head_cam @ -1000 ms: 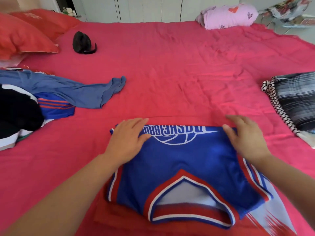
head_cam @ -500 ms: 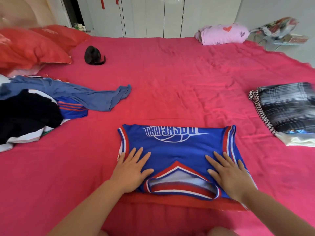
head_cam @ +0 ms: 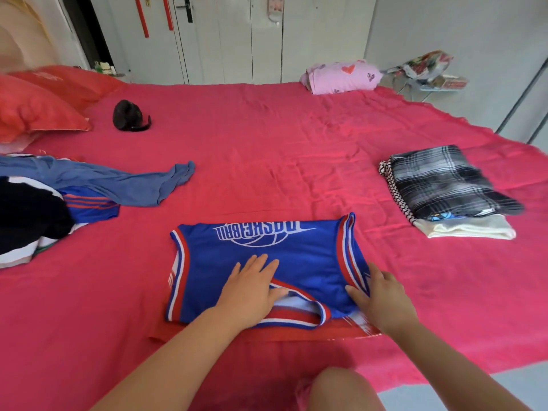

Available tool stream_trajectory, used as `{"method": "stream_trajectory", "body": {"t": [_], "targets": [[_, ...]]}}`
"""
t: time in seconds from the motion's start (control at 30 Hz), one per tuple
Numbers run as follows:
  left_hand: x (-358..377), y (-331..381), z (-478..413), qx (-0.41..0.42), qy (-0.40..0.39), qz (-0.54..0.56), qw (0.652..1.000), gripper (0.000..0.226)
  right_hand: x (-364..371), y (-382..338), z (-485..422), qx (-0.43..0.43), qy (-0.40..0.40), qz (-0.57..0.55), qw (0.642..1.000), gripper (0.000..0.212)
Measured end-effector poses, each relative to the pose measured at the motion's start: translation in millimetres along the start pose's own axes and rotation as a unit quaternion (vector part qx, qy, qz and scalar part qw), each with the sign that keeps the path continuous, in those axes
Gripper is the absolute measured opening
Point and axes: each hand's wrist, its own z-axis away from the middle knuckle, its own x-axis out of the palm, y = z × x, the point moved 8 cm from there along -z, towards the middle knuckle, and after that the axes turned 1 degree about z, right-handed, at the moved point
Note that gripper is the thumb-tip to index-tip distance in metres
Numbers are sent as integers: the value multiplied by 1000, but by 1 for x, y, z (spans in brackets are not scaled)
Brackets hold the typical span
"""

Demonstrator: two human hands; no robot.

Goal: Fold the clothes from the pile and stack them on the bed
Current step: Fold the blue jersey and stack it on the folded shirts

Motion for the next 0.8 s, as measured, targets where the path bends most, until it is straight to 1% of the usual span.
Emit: {"method": "stream_trajectory", "body": {"t": [0.07,0.13,0.3,0.43,0.5,0.57,0.67,0.7,0.77,0.8], "targets": [[-8,19,-13,11,4,5,1000,64,1,5,2,29,2,6,1000,82],[-18,39,-29,27,12,3,1000,65,2,6,4,43,8,4,999,84],[-29,91,-79,51,12,6,999,68,5,9,10,48,25,2,999,79],[-24,121,-127,41,14,43,998,72,10,8,13,19,14,-13,1000,79],[-18,132,-151,29,7,46,998,76,17,10,12,23,4,-22,999,82],[-7,140,-171,5,-11,44,999,78,17,12,11,15,48,-40,998,77],[11,144,-192,-19,-36,-11,999,70,18,10,10,-2,53,-52,997,71],[16,145,-195,-16,-40,-38,998,64,16,10,11,-4,63,-54,997,71],[20,146,-199,-2,-33,-83,996,52,13,10,14,-1,39,-81,996,70],[20,146,-200,5,-29,-97,995,49,10,11,15,-1,41,-100,994,68]]}}
